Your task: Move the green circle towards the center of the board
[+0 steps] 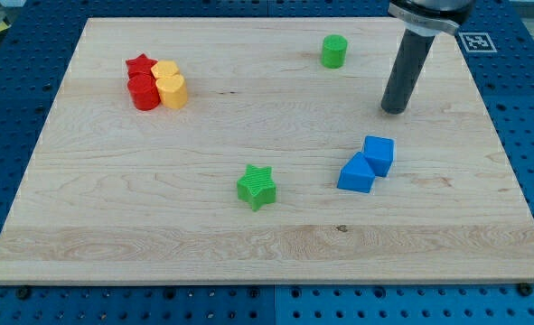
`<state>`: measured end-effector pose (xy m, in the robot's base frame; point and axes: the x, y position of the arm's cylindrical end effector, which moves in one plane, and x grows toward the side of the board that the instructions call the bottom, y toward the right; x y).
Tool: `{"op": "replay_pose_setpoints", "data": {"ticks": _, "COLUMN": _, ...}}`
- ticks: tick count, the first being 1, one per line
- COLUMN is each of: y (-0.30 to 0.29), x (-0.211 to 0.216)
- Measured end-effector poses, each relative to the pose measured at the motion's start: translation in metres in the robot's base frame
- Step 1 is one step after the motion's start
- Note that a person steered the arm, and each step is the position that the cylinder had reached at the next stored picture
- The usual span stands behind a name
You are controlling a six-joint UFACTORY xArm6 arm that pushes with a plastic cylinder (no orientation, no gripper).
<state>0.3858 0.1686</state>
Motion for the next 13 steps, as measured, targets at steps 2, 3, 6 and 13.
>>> {"op": "replay_pose_setpoints", "data": {"ticks": 2, "y": 0.0, "x": -0.051}}
{"op": "replay_pose_setpoints", "data": {"ticks": 3, "y": 0.0, "x": -0.099}}
{"op": "replay_pose_setpoints", "data": {"ticks": 6, "y": -0.054, "x": -0.114}}
{"op": "replay_pose_setpoints", "data": {"ticks": 13, "y": -0.118, "x": -0.056}}
